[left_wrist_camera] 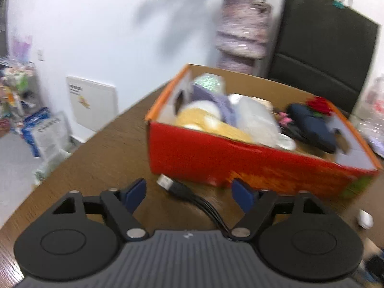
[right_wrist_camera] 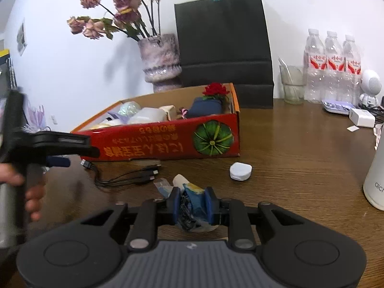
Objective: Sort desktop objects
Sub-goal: 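Grasp the black USB cable with the left tool while the right tool grasps the blue snack packet, then drop the cable with the left tool while the right tool drops the snack packet into box, then grasp the yellow sponge block with the right tool while the left tool approaches the earbud case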
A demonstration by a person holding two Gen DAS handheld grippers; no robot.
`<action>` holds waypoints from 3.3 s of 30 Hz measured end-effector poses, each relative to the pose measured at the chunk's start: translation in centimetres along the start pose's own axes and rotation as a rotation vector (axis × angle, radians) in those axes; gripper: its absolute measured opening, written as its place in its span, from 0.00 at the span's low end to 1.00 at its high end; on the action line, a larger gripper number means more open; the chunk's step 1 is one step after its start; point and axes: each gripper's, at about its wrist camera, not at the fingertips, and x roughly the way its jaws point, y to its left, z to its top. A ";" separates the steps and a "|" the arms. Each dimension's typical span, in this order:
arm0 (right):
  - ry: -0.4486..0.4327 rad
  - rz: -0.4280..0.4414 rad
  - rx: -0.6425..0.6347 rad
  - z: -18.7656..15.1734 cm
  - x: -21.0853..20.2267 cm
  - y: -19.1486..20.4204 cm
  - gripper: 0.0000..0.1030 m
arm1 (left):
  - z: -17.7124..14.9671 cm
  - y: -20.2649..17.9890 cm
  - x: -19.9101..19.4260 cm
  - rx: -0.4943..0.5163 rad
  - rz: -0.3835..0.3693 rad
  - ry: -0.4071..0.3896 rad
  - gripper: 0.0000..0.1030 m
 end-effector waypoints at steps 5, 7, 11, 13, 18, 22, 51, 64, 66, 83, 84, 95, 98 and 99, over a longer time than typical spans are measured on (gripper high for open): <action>-0.004 0.012 -0.013 0.0 -0.3 0.3 0.20 | -0.6 0.3 1.4 -0.025 0.042 0.011 0.23; 0.005 0.010 -0.034 -0.2 -0.2 0.7 0.20 | -1.4 0.3 0.3 -0.025 0.013 0.020 0.22; 0.006 0.008 -0.077 -0.5 -0.1 1.4 0.20 | -3.8 -0.2 -3.5 0.039 -0.039 -0.021 0.21; -0.006 0.014 -0.082 -0.5 -0.4 1.6 0.20 | -4.6 -0.3 -6.2 0.071 -0.074 -0.054 0.20; -0.077 0.051 -0.090 -0.2 -1.6 1.8 0.19 | -4.4 0.1 -11.6 0.083 -0.159 -0.123 0.09; -0.164 0.080 -0.065 0.4 -3.5 2.2 0.18 | -3.9 0.9 -14.8 0.089 -0.192 -0.198 0.08; -0.227 -0.035 -0.094 17.9 2.9 1.4 0.17 | 18.5 -3.0 -5.6 0.054 -0.393 -0.193 0.08; 0.154 0.047 0.075 20.3 20.5 0.5 0.17 | 15.8 -5.2 12.6 0.224 -0.171 0.116 0.41; 0.209 0.053 0.128 20.3 23.2 0.3 0.24 | 15.3 -4.9 11.5 0.245 -0.215 0.050 0.51; 0.139 -0.075 -0.014 18.5 10.9 0.8 0.45 | 12.0 -0.5 -1.5 0.231 -0.253 -0.122 1.00; 0.135 -0.100 -0.033 18.1 9.7 0.6 0.45 | 10.9 -0.6 -2.2 0.245 -0.242 -0.117 1.00; 0.088 -0.142 0.068 8.3 -1.4 -2.4 0.55 | 0.5 2.1 -11.0 0.078 -0.229 -0.139 1.00; 0.100 -0.160 0.019 3.9 -2.8 -1.5 0.55 | -2.7 2.7 -13.1 0.065 -0.239 -0.144 1.00; 0.111 -0.159 -0.004 2.5 -3.0 -1.2 0.55 | -3.9 2.8 -13.7 0.073 -0.244 -0.139 1.00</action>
